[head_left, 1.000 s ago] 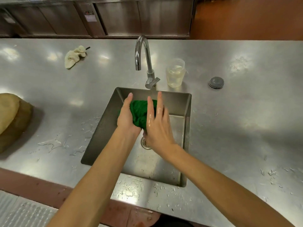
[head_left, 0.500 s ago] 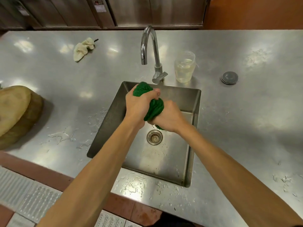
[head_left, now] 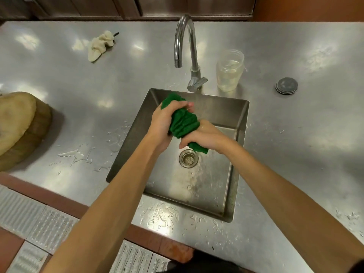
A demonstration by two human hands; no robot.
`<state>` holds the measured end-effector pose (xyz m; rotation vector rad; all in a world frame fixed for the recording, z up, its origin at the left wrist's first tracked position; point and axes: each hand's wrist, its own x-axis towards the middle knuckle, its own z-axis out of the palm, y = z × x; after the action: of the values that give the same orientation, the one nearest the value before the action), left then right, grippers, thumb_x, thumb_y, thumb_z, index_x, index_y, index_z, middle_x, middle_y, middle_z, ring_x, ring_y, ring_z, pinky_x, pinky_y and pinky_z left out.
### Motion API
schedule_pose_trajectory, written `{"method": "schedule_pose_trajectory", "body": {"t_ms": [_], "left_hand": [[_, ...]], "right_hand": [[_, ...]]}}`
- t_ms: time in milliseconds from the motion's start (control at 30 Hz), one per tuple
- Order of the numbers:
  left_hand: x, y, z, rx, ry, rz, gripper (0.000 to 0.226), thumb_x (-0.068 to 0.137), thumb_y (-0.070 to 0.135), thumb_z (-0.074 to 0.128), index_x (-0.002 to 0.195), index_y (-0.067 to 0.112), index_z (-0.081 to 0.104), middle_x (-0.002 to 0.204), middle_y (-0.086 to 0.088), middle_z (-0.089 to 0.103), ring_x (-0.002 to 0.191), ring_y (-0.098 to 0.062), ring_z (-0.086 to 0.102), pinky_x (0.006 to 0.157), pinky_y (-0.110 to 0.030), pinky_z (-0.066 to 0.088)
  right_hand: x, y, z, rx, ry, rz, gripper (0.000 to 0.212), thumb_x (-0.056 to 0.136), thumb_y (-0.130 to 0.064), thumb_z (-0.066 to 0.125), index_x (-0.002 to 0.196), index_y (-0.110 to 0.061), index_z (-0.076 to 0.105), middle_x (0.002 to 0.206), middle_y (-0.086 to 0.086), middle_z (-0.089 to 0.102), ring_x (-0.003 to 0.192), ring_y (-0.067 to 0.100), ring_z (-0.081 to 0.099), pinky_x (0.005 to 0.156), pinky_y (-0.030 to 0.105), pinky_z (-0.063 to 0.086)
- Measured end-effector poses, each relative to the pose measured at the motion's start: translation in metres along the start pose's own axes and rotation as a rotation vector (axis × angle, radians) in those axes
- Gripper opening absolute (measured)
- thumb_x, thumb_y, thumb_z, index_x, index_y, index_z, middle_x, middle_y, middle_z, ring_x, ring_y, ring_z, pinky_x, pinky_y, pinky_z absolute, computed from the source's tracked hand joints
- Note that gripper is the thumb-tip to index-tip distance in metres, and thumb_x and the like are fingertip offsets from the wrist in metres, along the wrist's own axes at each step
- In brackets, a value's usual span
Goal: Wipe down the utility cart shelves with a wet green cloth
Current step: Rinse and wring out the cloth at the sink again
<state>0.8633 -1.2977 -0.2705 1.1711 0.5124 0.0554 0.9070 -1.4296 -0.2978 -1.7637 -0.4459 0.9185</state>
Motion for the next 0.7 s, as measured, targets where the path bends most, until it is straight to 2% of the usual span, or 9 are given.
{"method": "schedule_pose_trajectory", "body": {"t_ms": [67,100,167,267,333,400,500,567,700], "left_hand": [[-0.004,-0.008,-0.01,-0.085,0.01,-0.116,0.045,0.089,0.043,0.062,0.118,0.008,0.063,0.125,-0.014,0.065,0.117,-0.03,0.063,0.104,-0.052,0.047],[-0.008,-0.012,-0.015,-0.083,0.044,-0.165,0.053,0.091,0.053,0.054,0.123,0.012,0.063,0.133,-0.013,0.062,0.118,-0.03,0.061,0.105,-0.056,0.044],[-0.018,-0.017,-0.021,-0.071,0.155,-0.236,0.051,0.09,0.063,0.045,0.114,0.022,0.063,0.139,-0.013,0.056,0.117,-0.028,0.054,0.106,-0.059,0.038],[-0.032,-0.025,-0.023,-0.134,0.257,-0.305,0.044,0.087,0.068,0.048,0.103,0.027,0.056,0.133,-0.009,0.051,0.125,-0.032,0.044,0.107,-0.062,0.036],[-0.036,-0.025,-0.015,-0.183,0.15,-0.31,0.047,0.085,0.071,0.051,0.094,0.028,0.067,0.122,-0.009,0.06,0.12,-0.031,0.05,0.11,-0.061,0.035],[-0.034,-0.023,-0.005,-0.216,0.042,-0.313,0.059,0.084,0.073,0.052,0.085,0.022,0.082,0.114,-0.01,0.073,0.112,-0.029,0.064,0.11,-0.056,0.04],[-0.029,-0.022,0.001,-0.253,0.073,-0.331,0.058,0.087,0.065,0.059,0.073,0.014,0.082,0.096,-0.01,0.077,0.092,-0.024,0.074,0.098,-0.045,0.054],[-0.025,-0.021,-0.003,-0.269,0.074,-0.36,0.052,0.09,0.057,0.063,0.071,0.011,0.08,0.084,-0.009,0.075,0.078,-0.022,0.074,0.082,-0.037,0.06],[-0.016,-0.019,-0.003,-0.189,0.175,-0.284,0.01,0.084,0.016,0.074,0.084,0.008,0.068,0.081,-0.01,0.069,0.068,-0.021,0.068,0.062,-0.029,0.059]], "right_hand": [[0.004,0.008,-0.002,-0.069,0.17,0.02,0.02,0.058,-0.016,0.083,0.065,-0.012,0.065,0.059,-0.011,0.062,0.057,0.004,0.057,0.052,0.022,0.045],[0.006,0.012,-0.003,-0.126,0.243,0.027,0.021,0.057,-0.02,0.082,0.063,-0.014,0.063,0.06,-0.011,0.063,0.059,0.006,0.059,0.053,0.024,0.046],[0.009,0.019,-0.005,-0.327,0.363,0.055,0.022,0.057,-0.03,0.078,0.067,-0.019,0.062,0.065,-0.009,0.065,0.066,0.011,0.062,0.058,0.027,0.05],[0.004,0.02,-0.004,-0.681,0.539,0.074,0.025,0.067,-0.039,0.071,0.083,-0.024,0.059,0.077,-0.004,0.067,0.074,0.021,0.063,0.06,0.027,0.045],[0.001,0.021,0.003,-0.869,0.59,0.012,0.031,0.073,-0.04,0.069,0.097,-0.022,0.059,0.086,0.003,0.069,0.08,0.029,0.066,0.062,0.029,0.041],[0.001,0.022,0.015,-1.016,0.584,-0.103,0.04,0.074,-0.038,0.07,0.106,-0.019,0.055,0.092,0.005,0.069,0.083,0.03,0.067,0.061,0.03,0.038],[0.0,0.02,0.029,-1.121,0.557,-0.259,0.046,0.072,-0.041,0.072,0.107,-0.018,0.053,0.094,0.002,0.065,0.08,0.028,0.068,0.056,0.029,0.033],[0.0,0.016,0.03,-1.158,0.55,-0.32,0.045,0.071,-0.041,0.07,0.105,-0.017,0.053,0.091,0.001,0.065,0.076,0.027,0.068,0.055,0.029,0.033],[-0.002,0.01,0.024,-0.934,0.511,-0.209,0.034,0.071,-0.043,0.063,0.095,-0.02,0.056,0.077,-0.004,0.063,0.065,0.024,0.056,0.059,0.029,0.037]]}}
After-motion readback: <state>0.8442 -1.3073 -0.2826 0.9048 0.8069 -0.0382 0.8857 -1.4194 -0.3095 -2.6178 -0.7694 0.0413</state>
